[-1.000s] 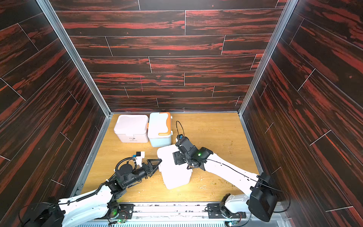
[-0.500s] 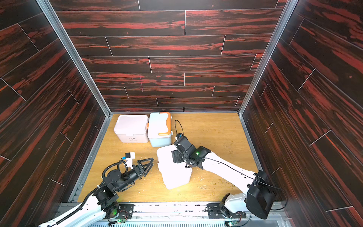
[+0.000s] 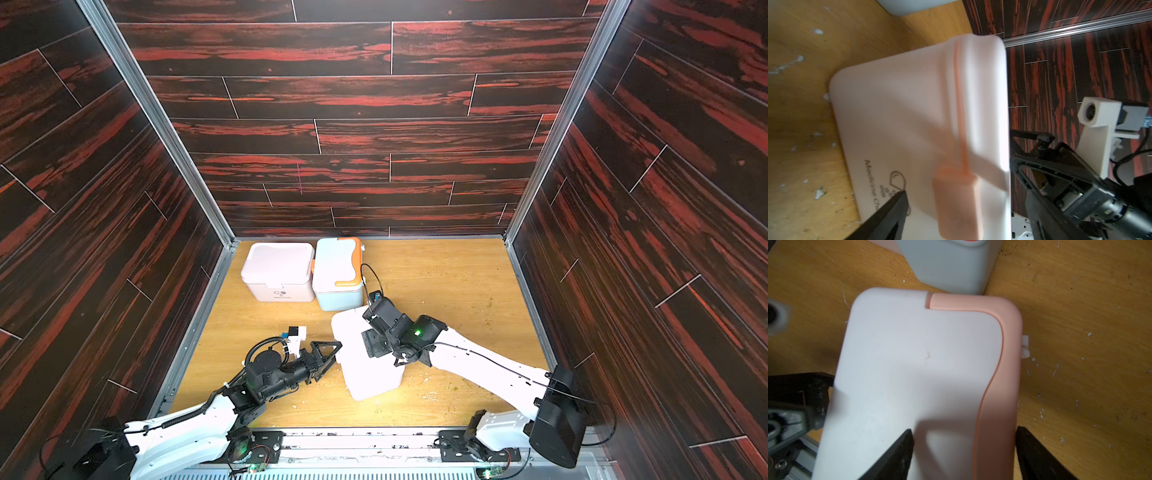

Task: Open first aid kits and take out gauze
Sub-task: Open the fastener of the first aid kit.

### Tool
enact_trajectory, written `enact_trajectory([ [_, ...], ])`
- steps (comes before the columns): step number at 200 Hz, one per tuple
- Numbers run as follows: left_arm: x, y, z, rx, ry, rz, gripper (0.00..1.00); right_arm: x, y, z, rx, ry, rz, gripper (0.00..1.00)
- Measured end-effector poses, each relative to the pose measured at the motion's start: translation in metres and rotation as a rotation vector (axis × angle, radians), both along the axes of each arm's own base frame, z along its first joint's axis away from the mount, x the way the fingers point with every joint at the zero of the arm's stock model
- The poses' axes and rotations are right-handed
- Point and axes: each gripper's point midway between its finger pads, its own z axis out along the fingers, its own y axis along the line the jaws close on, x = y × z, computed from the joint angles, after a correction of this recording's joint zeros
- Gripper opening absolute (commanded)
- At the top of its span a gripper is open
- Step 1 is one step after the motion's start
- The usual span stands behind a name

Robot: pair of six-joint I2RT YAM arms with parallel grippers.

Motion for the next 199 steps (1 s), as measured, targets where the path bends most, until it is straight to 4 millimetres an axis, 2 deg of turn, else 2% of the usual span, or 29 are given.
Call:
enact_trajectory([
  [17, -0.001, -0.003, 0.011, -0.037, -0.026, -0.012, 0.92, 0.000, 0.000, -0.001, 0.003, 0.002, -0.001, 0.73],
  [72, -0.007, 0.002, 0.013, -0.051, -0.012, -0.015, 0.91, 0.003, 0.004, -0.004, 0.001, 0.006, -0.019, 0.72],
  [139, -0.017, 0.017, 0.018, -0.060, -0.020, 0.011, 0.91, 0.008, 0.007, -0.005, 0.004, -0.011, -0.059, 0.72],
  [159, -0.019, 0.019, 0.035, -0.105, -0.066, 0.016, 0.91, 0.009, 0.008, -0.006, 0.004, -0.015, -0.062, 0.72],
  [168, -0.019, 0.021, 0.036, -0.108, -0.068, 0.022, 0.91, 0.009, 0.008, -0.005, 0.005, -0.015, -0.062, 0.72],
  [199, -0.019, 0.029, 0.038, -0.110, -0.071, 0.059, 0.94, 0.010, 0.009, -0.004, 0.011, -0.017, -0.062, 0.77],
])
